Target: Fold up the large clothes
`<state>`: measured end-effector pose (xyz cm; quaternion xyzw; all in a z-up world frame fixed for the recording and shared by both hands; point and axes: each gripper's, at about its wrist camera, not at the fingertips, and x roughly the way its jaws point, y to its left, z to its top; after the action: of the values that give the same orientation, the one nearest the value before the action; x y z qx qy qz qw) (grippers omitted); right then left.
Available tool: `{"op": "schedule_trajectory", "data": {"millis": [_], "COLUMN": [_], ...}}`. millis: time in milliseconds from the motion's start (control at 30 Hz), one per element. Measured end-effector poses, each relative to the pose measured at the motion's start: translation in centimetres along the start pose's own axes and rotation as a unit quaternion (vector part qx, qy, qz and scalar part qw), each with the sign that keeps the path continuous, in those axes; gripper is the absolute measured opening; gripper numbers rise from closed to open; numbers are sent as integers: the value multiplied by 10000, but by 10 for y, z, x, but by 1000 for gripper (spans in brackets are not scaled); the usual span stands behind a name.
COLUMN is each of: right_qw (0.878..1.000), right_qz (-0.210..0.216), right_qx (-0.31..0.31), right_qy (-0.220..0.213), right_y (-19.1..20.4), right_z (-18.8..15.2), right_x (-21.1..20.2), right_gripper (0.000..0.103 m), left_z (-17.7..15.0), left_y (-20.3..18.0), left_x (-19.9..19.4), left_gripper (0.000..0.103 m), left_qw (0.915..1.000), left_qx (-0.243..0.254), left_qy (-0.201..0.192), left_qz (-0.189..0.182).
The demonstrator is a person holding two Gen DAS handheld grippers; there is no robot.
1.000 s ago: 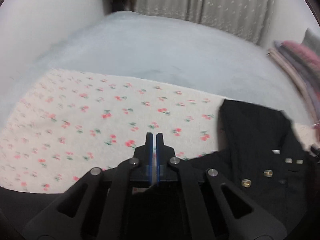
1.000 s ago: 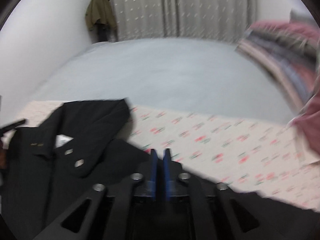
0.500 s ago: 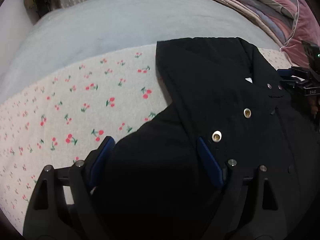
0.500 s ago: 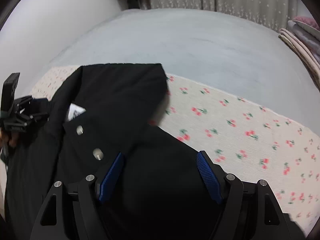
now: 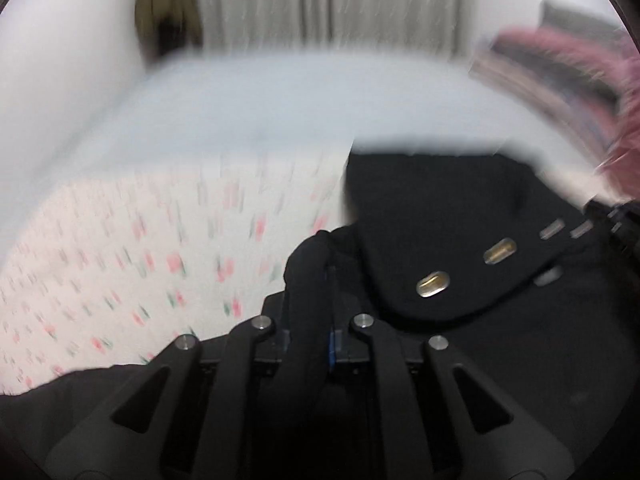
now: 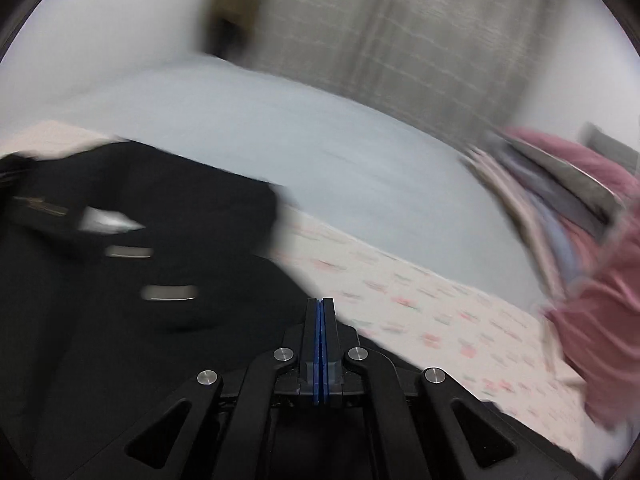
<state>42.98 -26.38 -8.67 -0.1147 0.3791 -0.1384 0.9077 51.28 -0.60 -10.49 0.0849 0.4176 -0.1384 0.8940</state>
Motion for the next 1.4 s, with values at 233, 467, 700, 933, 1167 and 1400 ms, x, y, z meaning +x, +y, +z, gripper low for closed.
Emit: {"op": "schedule_trajectory", "data": {"millis": [233, 467, 700, 933, 1167, 1400], "right_qw": [9927, 9880, 9808, 9664, 9303, 9029], "right_qz": [734, 1057, 1489, 1819, 2302, 3013], "right_qx": [931, 1112, 1130, 1409, 2185, 2626], "right_qy": [224, 170, 563, 1146, 1838, 1586], "right_y": [-57, -114, -141, -161, -173, -170], "right_z": [-18, -69, -157, -265, -376, -402], "right_x": [-25, -153, -263, -312, -318, -361], "right_gripper": [29, 75, 80, 80, 79, 9], "left_z": [-8, -71, -158, -255, -342, -358], "left_y": [23, 59, 68, 87, 114, 113], "left_x": [-38, -143, -228, -279, -294, -330], "left_gripper": [60, 86, 86, 86, 78, 7], "left_qw": [9991, 9956, 9924, 9857, 9604, 9434], "left_qx": [-348, -839, -813, -766, -1202, -1710], "left_qy": [175, 376, 804, 1284, 2113, 1692], "left_qz": [187, -176, -462, -782, -1365, -2282]}}
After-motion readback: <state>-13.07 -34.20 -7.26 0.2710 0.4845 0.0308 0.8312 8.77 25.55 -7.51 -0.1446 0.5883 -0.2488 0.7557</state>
